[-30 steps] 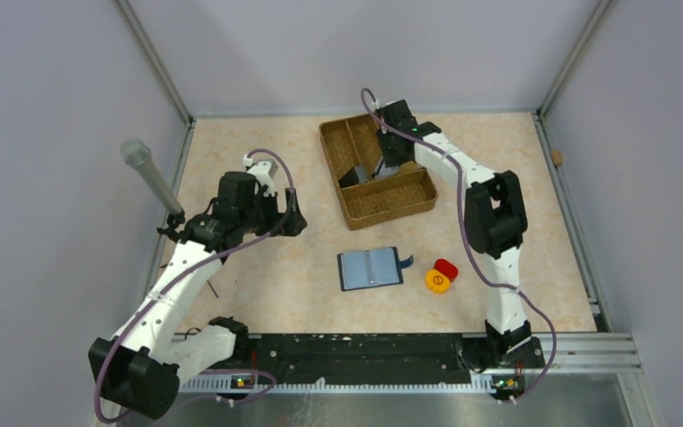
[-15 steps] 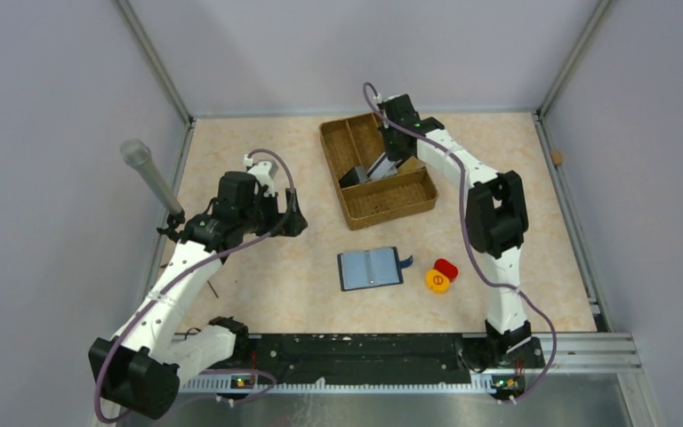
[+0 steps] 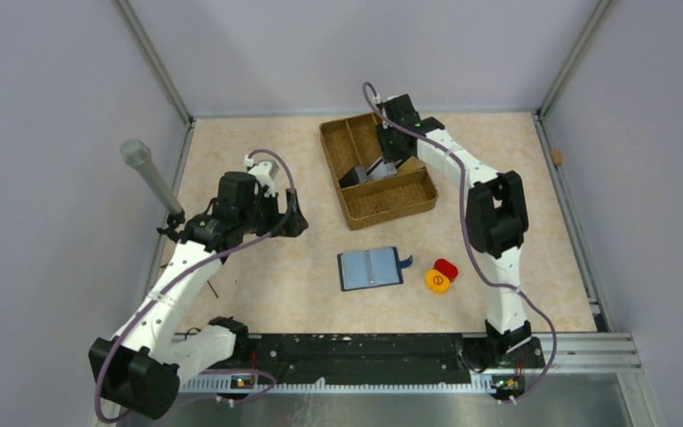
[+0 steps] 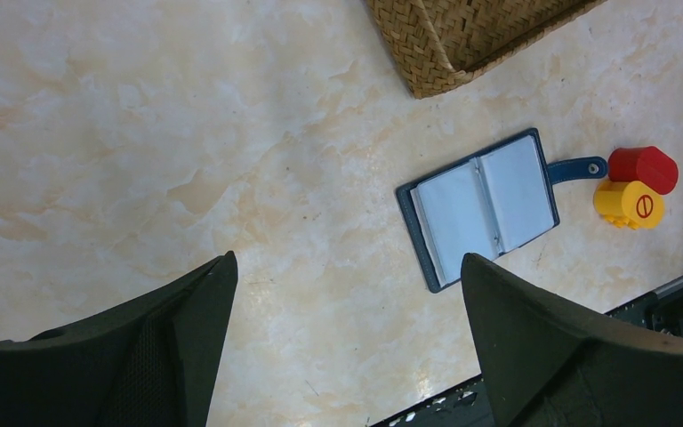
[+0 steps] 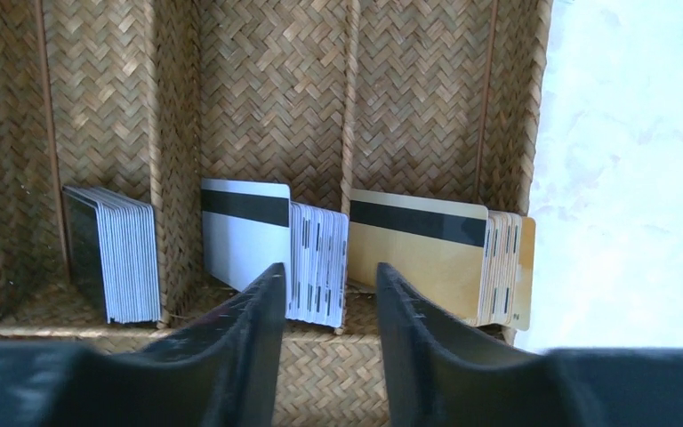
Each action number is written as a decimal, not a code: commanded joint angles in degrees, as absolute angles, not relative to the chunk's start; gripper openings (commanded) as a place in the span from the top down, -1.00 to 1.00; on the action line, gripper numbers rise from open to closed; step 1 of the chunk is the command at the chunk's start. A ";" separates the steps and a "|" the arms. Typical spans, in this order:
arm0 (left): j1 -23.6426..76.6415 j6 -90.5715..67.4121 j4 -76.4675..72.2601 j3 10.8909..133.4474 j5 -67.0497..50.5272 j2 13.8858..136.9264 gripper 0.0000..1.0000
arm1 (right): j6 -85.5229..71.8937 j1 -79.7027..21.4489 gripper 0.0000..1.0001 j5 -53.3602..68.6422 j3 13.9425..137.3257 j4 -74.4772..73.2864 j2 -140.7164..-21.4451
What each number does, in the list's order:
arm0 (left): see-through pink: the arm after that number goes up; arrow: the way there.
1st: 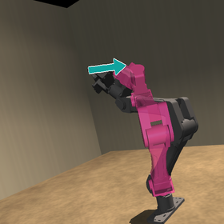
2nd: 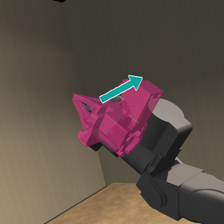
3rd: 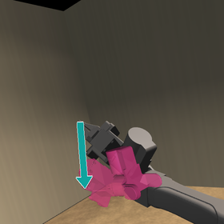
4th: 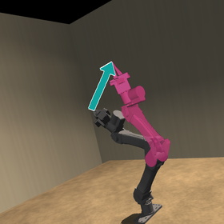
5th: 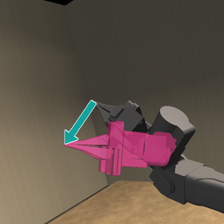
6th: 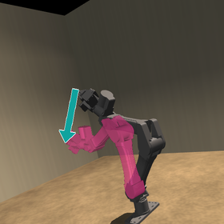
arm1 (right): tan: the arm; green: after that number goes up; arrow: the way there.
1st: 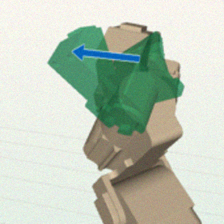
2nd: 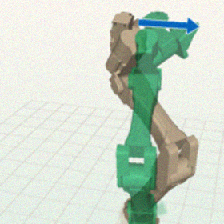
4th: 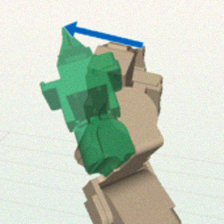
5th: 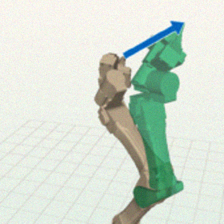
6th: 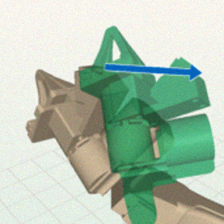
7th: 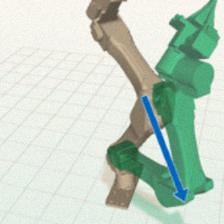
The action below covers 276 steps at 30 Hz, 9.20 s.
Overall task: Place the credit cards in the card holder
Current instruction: Pick up the credit card from the storage box.
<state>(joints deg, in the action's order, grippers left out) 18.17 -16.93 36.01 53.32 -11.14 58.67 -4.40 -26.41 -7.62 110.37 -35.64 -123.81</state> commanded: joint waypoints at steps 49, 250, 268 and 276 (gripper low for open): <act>17.93 -16.52 33.51 53.00 -12.87 59.39 -0.97 | -4.76 -25.93 0.21 -12.10 113.72 -36.86 -123.57; 17.91 -16.03 33.31 52.92 -17.45 61.36 -0.97 | -0.79 -24.35 0.83 -10.96 114.30 -42.44 -121.17; 17.84 -16.08 33.45 53.17 -17.77 60.57 -0.97 | 6.83 -27.41 1.00 -11.19 109.07 -35.91 -116.39; 17.87 -15.57 32.48 52.74 -18.78 59.06 -0.97 | 4.61 -27.01 1.00 -5.56 112.93 -38.35 -116.85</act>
<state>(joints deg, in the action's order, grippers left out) 18.09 -16.67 35.92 53.10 -17.23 60.75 4.49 -27.24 -7.27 109.06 -37.76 -119.39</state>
